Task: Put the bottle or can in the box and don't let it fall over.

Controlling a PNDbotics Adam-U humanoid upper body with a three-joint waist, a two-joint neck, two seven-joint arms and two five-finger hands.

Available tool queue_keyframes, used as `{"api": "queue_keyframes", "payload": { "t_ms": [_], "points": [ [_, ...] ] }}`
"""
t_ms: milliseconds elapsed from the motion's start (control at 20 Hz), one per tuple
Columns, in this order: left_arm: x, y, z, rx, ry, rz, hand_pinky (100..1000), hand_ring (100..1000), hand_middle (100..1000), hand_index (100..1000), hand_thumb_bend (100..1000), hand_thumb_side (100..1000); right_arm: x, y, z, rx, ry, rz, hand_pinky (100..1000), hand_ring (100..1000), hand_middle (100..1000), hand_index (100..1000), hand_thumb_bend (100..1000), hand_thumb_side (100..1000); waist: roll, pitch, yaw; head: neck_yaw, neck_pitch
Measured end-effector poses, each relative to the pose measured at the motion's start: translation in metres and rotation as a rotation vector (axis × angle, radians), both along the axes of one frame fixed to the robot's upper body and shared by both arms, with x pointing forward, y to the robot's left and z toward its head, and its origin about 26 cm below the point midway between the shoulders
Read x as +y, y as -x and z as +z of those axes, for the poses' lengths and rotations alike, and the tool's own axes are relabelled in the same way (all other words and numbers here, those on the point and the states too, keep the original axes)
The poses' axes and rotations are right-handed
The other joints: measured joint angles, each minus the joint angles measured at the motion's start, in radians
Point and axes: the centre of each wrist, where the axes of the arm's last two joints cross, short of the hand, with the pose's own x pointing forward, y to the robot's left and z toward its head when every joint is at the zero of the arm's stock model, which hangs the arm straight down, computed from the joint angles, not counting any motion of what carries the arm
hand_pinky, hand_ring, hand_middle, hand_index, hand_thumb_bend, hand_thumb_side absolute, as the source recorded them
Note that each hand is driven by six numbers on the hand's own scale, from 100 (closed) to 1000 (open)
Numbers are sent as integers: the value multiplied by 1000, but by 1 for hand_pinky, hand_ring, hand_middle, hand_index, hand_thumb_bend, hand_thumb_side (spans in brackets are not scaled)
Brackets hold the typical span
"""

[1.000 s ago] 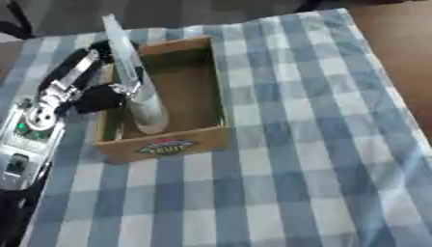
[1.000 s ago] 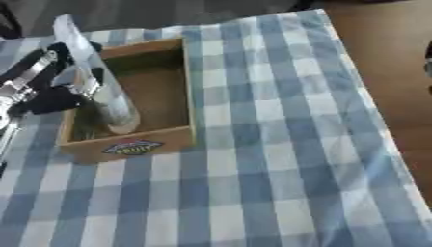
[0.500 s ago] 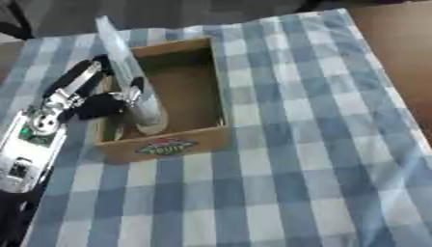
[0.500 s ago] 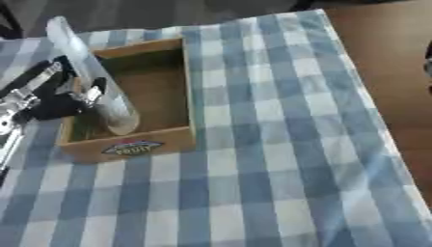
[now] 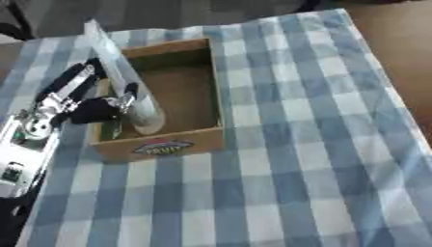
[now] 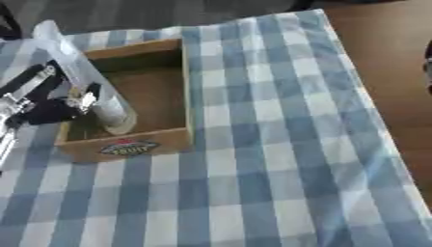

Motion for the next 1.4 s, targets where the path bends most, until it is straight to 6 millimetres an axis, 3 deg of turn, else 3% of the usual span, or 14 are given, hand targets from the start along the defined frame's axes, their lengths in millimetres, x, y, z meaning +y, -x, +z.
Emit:
{"api": "queue_keyframes", "payload": {
  "t_ms": [600, 750, 800, 1050, 1150, 1250, 1400],
  "points": [
    [18, 10, 1, -10, -6, 29, 1000, 1000, 836, 868, 100, 279, 0, 0, -1, 3, 2, -1, 743, 695, 858, 749, 256, 225, 1, 0, 0, -2, 0],
    [19, 12, 2, -12, -6, 21, 1000, 1000, 852, 894, 100, 401, 0, 0, -1, 2, 2, 0, 743, 695, 858, 749, 255, 225, 1, 0, 0, -2, 0],
    [19, 12, 2, -12, -6, 17, 1000, 1000, 856, 907, 100, 505, 0, 0, -1, 2, 2, 0, 743, 695, 858, 749, 252, 229, 1, 0, 0, -2, 0],
    [21, 13, 1, -13, -5, 16, 1000, 1000, 866, 938, 100, 616, 0, 0, -1, 1, 2, 0, 744, 695, 859, 749, 253, 226, 1, 0, 0, -3, 0],
    [22, 13, 1, -15, -8, 20, 1000, 1000, 867, 940, 100, 568, -1, 1, -1, 2, 3, 0, 744, 695, 859, 749, 253, 226, 1, 0, 0, -3, 0],
    [23, 13, 1, -18, -13, 23, 1000, 1000, 870, 941, 100, 376, -1, 1, -1, 2, 3, 0, 743, 695, 859, 749, 253, 226, 1, 0, 0, -3, 0],
    [23, 13, 0, -18, -19, 26, 1000, 1000, 869, 936, 100, 239, -1, 1, -1, 2, 3, 0, 743, 695, 859, 749, 252, 227, 1, 0, 0, -4, 0]
  ]
}}
